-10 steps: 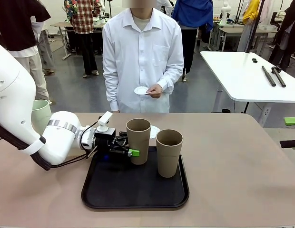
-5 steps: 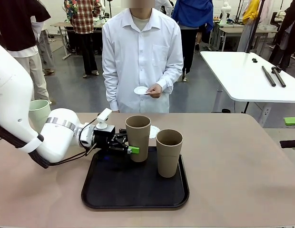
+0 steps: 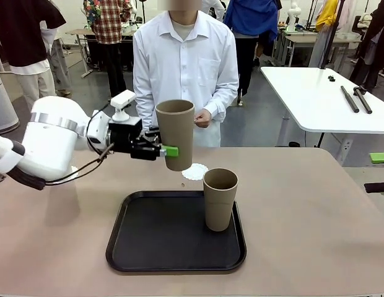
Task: Place coasters on the table and set cups on them.
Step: Take one Reusable plastic cup from the Flat Tray and place it on a coaster set by the human.
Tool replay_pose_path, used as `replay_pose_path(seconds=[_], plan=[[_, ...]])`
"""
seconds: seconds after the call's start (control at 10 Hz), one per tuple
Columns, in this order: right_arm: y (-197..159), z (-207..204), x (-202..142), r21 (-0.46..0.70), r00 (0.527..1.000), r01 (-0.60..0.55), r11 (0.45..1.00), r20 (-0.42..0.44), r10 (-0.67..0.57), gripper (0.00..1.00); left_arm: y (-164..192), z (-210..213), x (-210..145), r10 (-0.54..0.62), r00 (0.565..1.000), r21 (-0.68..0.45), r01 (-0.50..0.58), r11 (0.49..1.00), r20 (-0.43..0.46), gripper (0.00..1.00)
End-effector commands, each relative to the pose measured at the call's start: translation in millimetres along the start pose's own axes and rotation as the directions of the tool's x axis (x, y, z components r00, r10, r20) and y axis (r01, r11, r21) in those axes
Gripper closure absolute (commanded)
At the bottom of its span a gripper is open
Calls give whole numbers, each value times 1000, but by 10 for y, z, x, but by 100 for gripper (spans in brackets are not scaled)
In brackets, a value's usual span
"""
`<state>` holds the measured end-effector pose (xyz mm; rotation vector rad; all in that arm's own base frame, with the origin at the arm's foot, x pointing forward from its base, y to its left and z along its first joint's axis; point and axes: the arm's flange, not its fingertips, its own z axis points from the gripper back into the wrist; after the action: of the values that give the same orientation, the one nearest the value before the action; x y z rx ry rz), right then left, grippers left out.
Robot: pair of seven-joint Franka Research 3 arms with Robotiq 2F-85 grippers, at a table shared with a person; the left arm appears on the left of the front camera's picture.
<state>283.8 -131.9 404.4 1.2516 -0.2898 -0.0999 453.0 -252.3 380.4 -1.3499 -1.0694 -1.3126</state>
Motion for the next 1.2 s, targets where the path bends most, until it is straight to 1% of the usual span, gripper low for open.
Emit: replay_pose_path(seconds=[0.0,0.1,0.5,0.6,0.8,0.9,1.1], plan=[[13,3,11,14,1000,-2,1000,5,2,0,-68,33,40,33,999,2,-33,999,-18,68],[13,3,11,14,1000,-2,1000,5,2,0,0,0,0,0,1000,0,0,1000,0,68],[13,3,11,14,1000,-2,1000,5,2,0,0,0,0,0,1000,0,0,1000,0,68],[13,3,11,14,1000,-2,1000,5,2,0,-10,4,-6,20,1000,0,-20,1000,-1,16],[13,3,11,14,1000,-2,1000,5,2,0,621,90,-165,38,997,71,-33,997,-69,16],[13,3,11,14,1000,-2,1000,5,2,0,940,94,-281,52,996,93,-46,995,-73,16],[13,3,11,14,1000,-2,1000,5,2,0,1347,32,-453,50,996,119,-40,992,-74,16]])
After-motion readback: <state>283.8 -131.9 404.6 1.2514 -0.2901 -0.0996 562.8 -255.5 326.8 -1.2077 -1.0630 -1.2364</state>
